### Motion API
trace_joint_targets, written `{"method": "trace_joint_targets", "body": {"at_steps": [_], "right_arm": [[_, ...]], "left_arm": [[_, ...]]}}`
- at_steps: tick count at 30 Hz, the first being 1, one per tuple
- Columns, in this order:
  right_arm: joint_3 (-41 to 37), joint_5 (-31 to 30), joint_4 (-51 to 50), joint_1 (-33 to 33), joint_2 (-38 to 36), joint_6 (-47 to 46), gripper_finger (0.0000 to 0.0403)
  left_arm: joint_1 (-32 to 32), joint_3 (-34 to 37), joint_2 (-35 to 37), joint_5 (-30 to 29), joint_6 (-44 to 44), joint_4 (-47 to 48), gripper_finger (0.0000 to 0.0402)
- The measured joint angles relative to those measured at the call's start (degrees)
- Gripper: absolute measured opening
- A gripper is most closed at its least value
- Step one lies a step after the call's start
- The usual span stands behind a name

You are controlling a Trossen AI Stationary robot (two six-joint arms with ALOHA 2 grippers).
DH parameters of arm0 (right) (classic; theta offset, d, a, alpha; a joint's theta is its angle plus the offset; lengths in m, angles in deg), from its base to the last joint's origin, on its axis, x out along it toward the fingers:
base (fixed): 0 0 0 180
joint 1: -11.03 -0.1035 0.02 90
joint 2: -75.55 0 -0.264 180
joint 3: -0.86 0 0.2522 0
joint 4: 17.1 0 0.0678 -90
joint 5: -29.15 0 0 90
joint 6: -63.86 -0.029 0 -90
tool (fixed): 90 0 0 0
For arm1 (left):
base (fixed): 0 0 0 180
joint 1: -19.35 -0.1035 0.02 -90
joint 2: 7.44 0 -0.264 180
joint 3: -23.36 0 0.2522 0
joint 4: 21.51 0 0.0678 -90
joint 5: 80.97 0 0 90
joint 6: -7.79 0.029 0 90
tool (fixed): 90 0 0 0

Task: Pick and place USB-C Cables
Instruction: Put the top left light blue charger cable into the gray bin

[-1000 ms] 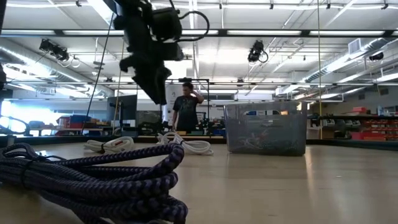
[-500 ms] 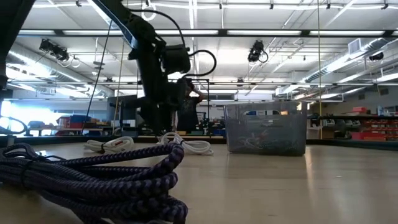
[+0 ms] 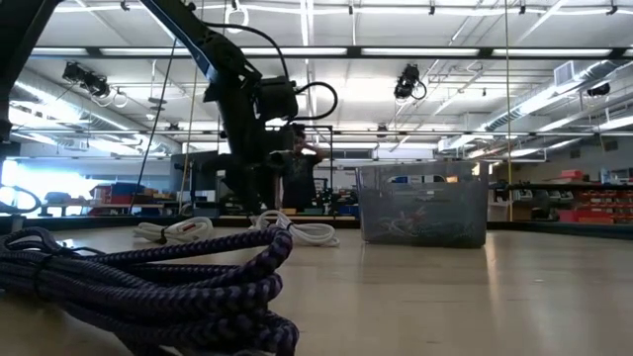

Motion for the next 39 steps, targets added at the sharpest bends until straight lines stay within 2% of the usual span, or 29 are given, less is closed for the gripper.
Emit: {"method": "trace_joint_targets", "body": {"at_steps": [16, 27, 33, 39], "right_arm": [[-0.02, -0.14, 0.07, -0.23, 0.0, 0.9, 0.0088], [-0.03, -0.16, 0.05, -0.23, 0.0, -0.16, 0.0088], [-0.04, -0.16, -0.07, -0.23, 0.02, -0.42, 0.0088], [-0.04, -0.16, -0.34, -0.23, 0.02, -0.42, 0.0088]], "left_arm": [[-0.15, 0.0, -0.97, 2.03, 0.79, -1.54, 0.0208], [0.01, -0.07, -5.13, 2.18, 0.37, -1.09, 0.0198], [0.22, -0.07, -5.19, 2.16, -0.74, -0.97, 0.0148], [0.34, -0.92, -5.33, 1.49, -4.41, 0.19, 0.0035]]}}
